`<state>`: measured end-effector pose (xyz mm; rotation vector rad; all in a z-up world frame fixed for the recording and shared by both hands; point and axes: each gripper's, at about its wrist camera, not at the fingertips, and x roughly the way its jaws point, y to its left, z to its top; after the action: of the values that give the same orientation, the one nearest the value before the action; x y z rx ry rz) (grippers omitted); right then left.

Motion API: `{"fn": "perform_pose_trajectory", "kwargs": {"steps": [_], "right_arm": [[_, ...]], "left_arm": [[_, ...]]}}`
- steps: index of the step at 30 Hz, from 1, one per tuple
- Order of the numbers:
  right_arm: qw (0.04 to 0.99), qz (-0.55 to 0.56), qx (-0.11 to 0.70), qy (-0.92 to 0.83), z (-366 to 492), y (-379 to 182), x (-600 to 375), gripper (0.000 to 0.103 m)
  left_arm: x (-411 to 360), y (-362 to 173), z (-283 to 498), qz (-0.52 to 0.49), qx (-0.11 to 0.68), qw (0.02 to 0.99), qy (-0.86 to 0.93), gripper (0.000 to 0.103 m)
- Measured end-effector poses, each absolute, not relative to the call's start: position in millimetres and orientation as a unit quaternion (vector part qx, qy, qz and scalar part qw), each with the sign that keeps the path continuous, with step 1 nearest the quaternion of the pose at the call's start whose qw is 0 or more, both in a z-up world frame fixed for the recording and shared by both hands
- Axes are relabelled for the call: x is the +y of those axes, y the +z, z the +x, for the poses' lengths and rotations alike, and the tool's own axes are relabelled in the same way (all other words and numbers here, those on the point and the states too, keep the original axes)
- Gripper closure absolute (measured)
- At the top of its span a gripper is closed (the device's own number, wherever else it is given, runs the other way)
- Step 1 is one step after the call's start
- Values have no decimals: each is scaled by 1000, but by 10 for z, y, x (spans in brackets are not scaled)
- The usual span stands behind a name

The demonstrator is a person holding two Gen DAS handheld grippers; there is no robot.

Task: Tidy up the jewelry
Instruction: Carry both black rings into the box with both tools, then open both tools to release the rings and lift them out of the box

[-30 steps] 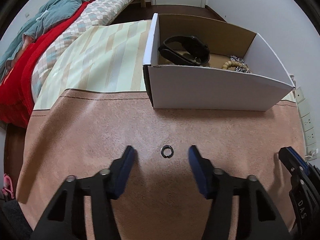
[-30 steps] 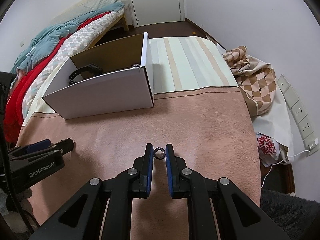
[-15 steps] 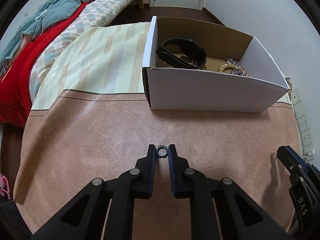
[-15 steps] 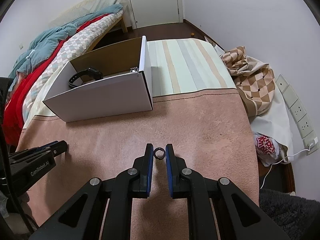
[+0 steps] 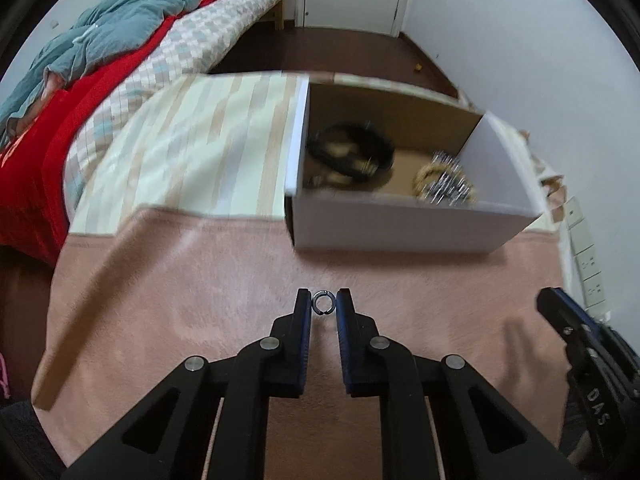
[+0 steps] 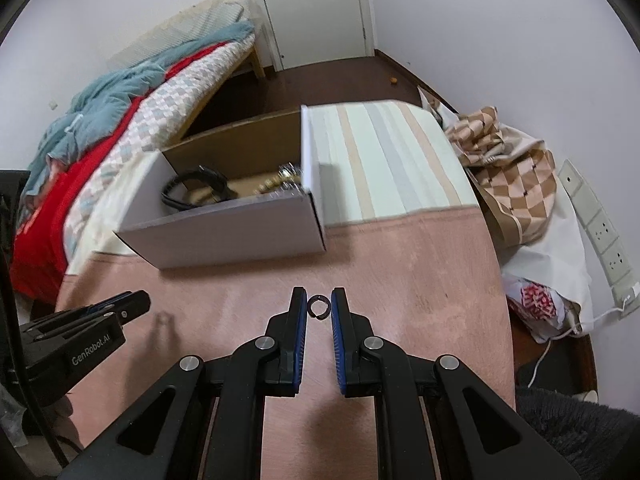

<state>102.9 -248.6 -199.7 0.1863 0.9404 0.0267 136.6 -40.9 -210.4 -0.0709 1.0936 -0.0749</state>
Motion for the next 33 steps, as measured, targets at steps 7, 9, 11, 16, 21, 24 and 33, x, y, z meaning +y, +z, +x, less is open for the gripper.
{"fn": "perform_pose_trajectory", "kwargs": {"steps": [7, 9, 11, 16, 21, 24, 33], "right_arm": [[883, 128, 447, 71, 1590, -1593, -2479, 90], [875, 127, 458, 86, 1842, -1566, -2465, 90], [871, 124, 467, 91, 2048, -1579, -2453, 90], [834, 127, 525, 114, 2607, -1815, -2421, 90], [811, 122, 557, 129, 2862, -2020, -2334, 90], [797, 125, 576, 133, 2943, -2093, -2302, 90], [809, 151, 558, 108, 2801, -1911, -2542, 65]], "left_arm": [[-424, -1581, 1757, -67, 503, 858, -78, 93], [-450, -1517, 1982, -69, 508, 854, -89, 93], [-469, -1496, 2155, -67, 510, 853, -91, 93], [-494, -1586, 2551, -62, 530, 841, -95, 93], [-502, -1717, 2742, -62, 550, 828, -88, 91], [-475, -1725, 2796, -70, 558, 823, -80, 91], [-328, -1450, 2660, -44, 521, 852, -34, 36]]}}
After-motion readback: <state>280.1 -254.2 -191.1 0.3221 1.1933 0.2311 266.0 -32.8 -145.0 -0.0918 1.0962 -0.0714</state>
